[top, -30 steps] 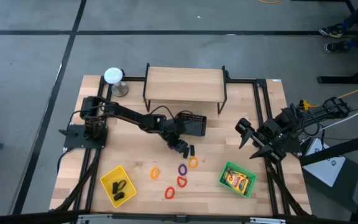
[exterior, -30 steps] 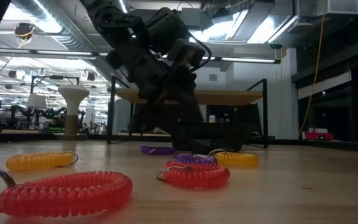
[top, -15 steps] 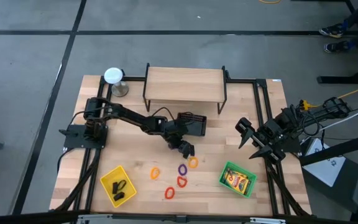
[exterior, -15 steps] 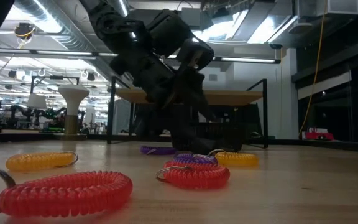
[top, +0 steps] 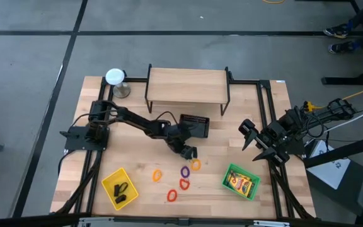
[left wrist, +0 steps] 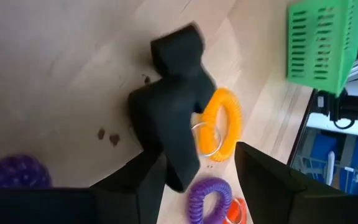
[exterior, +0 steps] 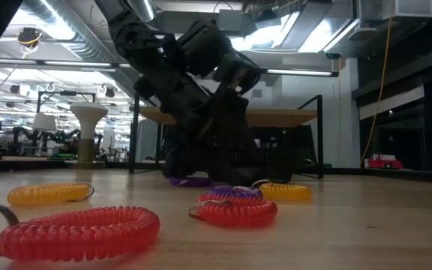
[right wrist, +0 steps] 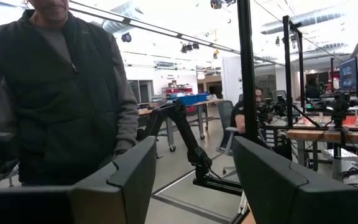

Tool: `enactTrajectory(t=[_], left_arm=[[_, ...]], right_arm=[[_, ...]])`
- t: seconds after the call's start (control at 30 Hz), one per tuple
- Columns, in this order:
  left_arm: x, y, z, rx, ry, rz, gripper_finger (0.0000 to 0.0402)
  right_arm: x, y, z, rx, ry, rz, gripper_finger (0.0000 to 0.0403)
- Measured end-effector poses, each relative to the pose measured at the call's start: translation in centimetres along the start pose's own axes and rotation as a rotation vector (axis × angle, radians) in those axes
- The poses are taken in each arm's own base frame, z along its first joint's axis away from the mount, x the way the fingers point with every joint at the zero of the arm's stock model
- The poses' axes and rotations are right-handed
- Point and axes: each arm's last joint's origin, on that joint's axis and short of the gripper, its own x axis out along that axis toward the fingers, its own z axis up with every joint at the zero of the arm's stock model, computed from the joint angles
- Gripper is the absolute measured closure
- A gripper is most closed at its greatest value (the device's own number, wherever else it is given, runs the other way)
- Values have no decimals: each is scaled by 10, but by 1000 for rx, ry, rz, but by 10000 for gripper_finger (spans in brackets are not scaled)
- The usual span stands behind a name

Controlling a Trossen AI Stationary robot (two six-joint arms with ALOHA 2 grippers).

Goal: Pick & Place Office Desk Supplies
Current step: Put the left black rubber band into the yellow basket

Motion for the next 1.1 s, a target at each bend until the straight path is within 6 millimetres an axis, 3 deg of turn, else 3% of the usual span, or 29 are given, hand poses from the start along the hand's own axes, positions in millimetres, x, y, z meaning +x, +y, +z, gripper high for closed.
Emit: enactTrajectory(t=[0.27, 0.57, 0.63, 0.87, 1.1], left_arm=[[9, 3, -4, 26, 15, -7, 235], [6, -9, 4, 98, -11, -146, 385], [4, -13, 5, 98, -18, -186, 394], [-18, -36, 8, 132, -49, -259, 399], [-64, -69, -4, 232, -69, -244, 399]], right_arm=[[0, 0, 0, 1, -1, 0, 189], [0, 0, 0, 1, 0, 0, 189], [0, 0, 0, 1, 0, 0, 189], [0, 0, 0, 1, 1, 0, 188], [0, 0, -1, 3, 6, -1, 188]])
